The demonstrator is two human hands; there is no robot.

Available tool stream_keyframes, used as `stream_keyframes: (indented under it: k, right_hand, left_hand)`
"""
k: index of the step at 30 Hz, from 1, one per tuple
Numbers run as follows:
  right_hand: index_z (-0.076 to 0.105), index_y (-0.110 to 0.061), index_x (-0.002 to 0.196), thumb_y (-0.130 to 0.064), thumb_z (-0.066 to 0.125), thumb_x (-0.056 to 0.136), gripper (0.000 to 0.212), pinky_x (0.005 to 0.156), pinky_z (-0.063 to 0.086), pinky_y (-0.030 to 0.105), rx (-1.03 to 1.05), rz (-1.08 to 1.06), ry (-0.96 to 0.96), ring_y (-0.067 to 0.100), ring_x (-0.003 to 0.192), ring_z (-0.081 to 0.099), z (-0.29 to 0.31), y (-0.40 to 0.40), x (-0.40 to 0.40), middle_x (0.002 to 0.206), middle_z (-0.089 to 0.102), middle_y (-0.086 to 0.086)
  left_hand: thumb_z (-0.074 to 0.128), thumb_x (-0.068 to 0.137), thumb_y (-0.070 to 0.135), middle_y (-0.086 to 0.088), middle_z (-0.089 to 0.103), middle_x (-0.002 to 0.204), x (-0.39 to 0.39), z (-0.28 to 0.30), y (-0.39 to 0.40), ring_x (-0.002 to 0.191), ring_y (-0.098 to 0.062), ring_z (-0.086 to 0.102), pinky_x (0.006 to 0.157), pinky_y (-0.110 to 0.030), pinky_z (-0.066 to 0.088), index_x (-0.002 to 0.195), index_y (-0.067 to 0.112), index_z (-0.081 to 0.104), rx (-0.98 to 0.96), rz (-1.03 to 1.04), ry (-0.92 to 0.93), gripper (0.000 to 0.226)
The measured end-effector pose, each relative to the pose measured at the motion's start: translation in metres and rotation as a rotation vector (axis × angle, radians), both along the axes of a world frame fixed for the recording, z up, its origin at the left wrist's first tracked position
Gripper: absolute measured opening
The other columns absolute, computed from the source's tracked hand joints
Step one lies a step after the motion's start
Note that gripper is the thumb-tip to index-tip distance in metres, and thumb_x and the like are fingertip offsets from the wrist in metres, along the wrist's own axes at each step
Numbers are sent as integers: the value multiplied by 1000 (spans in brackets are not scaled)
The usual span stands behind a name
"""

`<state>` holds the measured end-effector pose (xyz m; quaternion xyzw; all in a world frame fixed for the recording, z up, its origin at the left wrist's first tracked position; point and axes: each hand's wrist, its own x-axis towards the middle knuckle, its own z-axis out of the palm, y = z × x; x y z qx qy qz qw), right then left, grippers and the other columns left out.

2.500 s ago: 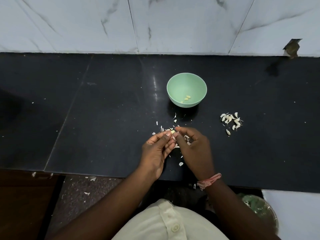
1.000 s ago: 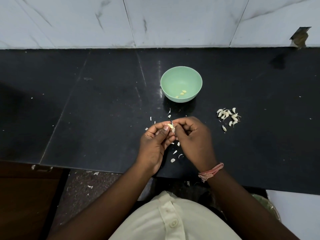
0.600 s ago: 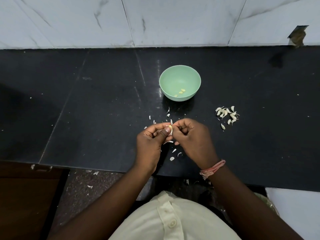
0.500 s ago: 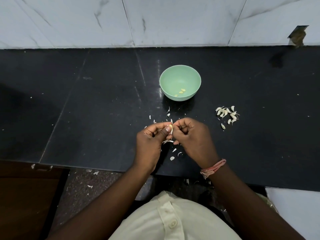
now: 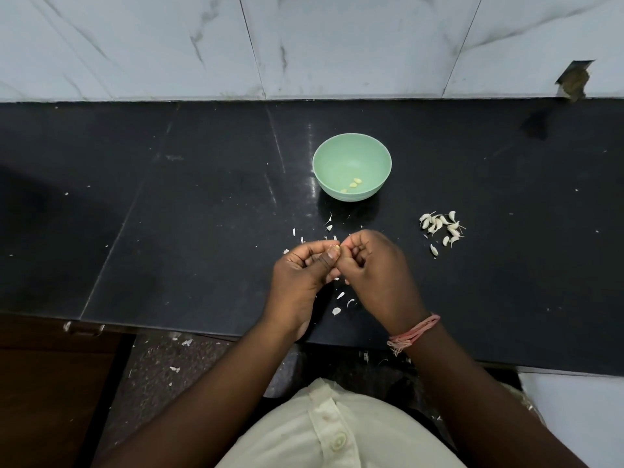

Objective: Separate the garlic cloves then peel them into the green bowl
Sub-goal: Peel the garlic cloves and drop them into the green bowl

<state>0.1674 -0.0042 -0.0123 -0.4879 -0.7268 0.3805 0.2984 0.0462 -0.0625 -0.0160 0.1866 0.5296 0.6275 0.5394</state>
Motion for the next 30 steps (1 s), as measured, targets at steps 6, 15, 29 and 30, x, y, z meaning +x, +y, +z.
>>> stream_keyframes:
  k: [6, 15, 29, 30]
  right_hand:
    - [52, -23, 80, -14, 70, 88, 22, 65, 35, 8, 106, 9, -48, -1, 74, 49, -4, -6, -1, 81, 51, -6]
    - [62, -18, 83, -12, 65, 89, 9, 67, 58, 26, -97, -104, 112, 10, 69, 68, -3, -5, -4, 78, 69, -1]
    - [65, -17, 82, -7, 54, 93, 18, 52, 36, 13, -63, -167, 136, 1, 56, 55, 9, -6, 3, 63, 61, -14]
    - [66, -18, 87, -14, 60, 95, 11, 55, 41, 13, -62, -154, 136, 0, 61, 58, 10, -7, 3, 69, 64, -12]
  left_hand:
    - [69, 92, 3, -23, 75, 101, -1, 1, -2, 90, -21, 70, 76, -24, 57, 105, -6, 73, -31, 19, 22, 17]
    - [65, 95, 4, -16, 75, 91, 0, 2, -2, 79, -16, 70, 72, -25, 59, 109, -3, 73, -15, 46, 19, 17]
    - [63, 94, 4, -12, 73, 93, -3, 1, -3, 85, -17, 72, 74, -27, 61, 107, 5, 72, -42, 110, -149, 16]
    - [62, 95, 4, -12, 74, 94, -2, 2, -2, 85, -17, 72, 73, -27, 61, 107, 6, 72, -46, 107, -147, 15]
